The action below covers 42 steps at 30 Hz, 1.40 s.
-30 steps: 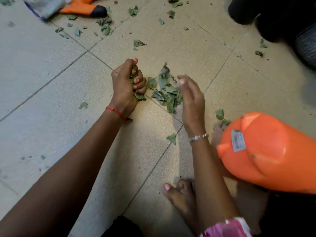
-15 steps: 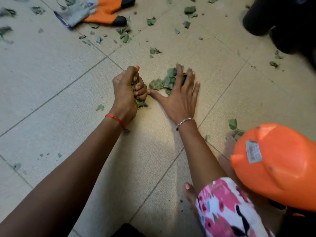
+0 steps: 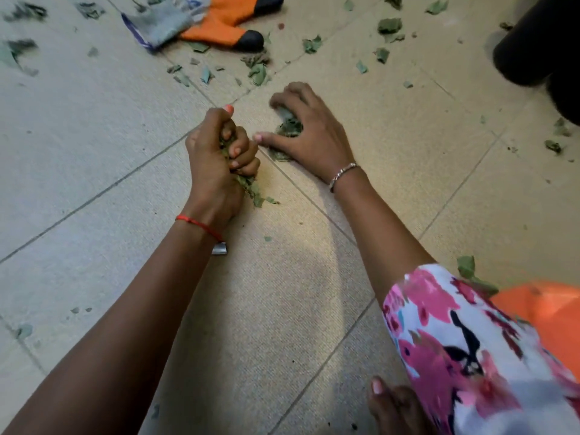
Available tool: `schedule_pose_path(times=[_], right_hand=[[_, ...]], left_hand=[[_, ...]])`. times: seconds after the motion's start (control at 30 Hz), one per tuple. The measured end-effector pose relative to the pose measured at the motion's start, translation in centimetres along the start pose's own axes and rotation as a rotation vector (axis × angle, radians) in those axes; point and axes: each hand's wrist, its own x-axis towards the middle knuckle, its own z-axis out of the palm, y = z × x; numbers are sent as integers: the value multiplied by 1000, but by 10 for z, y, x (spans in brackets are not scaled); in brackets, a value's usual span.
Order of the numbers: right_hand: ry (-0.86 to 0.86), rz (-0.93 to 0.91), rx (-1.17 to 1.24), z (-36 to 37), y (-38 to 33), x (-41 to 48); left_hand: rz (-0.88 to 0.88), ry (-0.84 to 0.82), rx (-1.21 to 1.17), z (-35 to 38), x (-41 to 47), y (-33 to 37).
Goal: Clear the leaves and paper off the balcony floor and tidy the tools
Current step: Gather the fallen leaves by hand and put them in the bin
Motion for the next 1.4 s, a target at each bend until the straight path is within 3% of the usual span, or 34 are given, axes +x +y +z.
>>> schedule_pose_path(times=[0.17,0.27,0.43,0.6,0.83,0.97,1.1,1.27,1.4], right_hand=[[123,-86,191,14,-14,-31],[111,-64,281,15,-26,-46],[85,-134,76,17,-33,-54],[-47,-204,-46,21,-30,-53],[5,-24,-76,31,-42,1],[52,73,-125,34,-42,39],[26,74,-142,39,-41,54],[171,-54,-7,39,-43,51],[53,54,-117,39,-41,58]], left_hand=[[-50,19,-154,-7,-4,8],[-50,17,-194,-7,-7,9],[-46,12,-238,-12,-10,13],[-1,40,-170,-24,-5,27],[117,107,34,-38,20,55],[108,97,27,-44,24,61],[92,80,-37,-46,23,63],[89,77,-106,-47,23,65],[88,57,-136,-48,22,67]])
